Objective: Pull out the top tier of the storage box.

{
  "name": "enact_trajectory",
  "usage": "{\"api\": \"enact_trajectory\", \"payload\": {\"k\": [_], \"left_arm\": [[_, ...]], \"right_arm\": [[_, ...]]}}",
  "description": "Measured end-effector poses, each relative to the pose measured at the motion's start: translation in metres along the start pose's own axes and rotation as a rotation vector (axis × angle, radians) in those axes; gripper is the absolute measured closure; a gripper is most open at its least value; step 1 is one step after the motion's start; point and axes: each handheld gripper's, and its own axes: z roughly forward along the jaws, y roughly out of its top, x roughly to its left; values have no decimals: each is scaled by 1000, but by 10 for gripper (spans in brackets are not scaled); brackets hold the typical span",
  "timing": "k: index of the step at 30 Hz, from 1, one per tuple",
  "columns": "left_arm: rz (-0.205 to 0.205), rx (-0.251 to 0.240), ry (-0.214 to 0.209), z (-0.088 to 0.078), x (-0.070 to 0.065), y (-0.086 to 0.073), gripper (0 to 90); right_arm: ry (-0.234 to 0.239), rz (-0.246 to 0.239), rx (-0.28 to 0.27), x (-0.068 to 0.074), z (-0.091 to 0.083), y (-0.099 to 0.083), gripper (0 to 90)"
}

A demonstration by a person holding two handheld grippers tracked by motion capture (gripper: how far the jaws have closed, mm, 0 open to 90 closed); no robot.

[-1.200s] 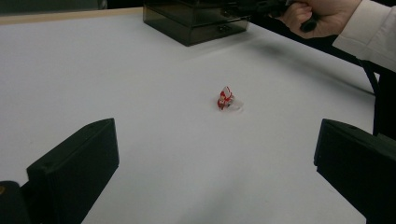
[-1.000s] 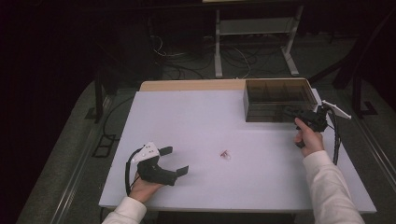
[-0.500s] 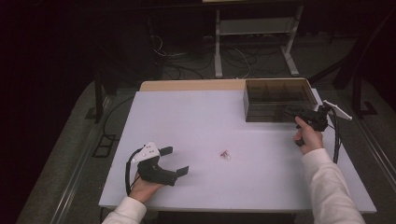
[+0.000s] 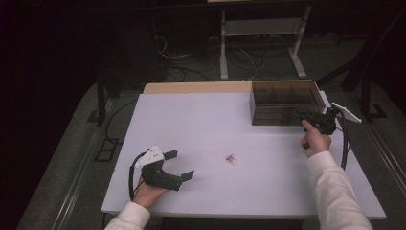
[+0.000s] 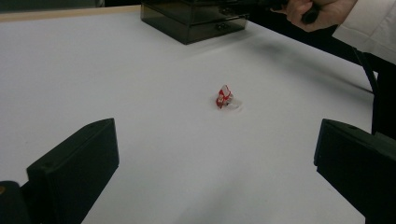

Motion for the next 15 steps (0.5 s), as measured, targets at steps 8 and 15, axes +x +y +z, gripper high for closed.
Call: {"api": "enact_trajectory", "payload": {"k": [8, 15], "left_arm": [[0, -2, 0, 0, 0, 0, 0], [1, -1, 0, 0, 0, 0, 0]], "right_arm": [[-126, -94, 30, 18, 0, 4, 809], [-108, -73, 52, 15, -1, 7, 810]]}}
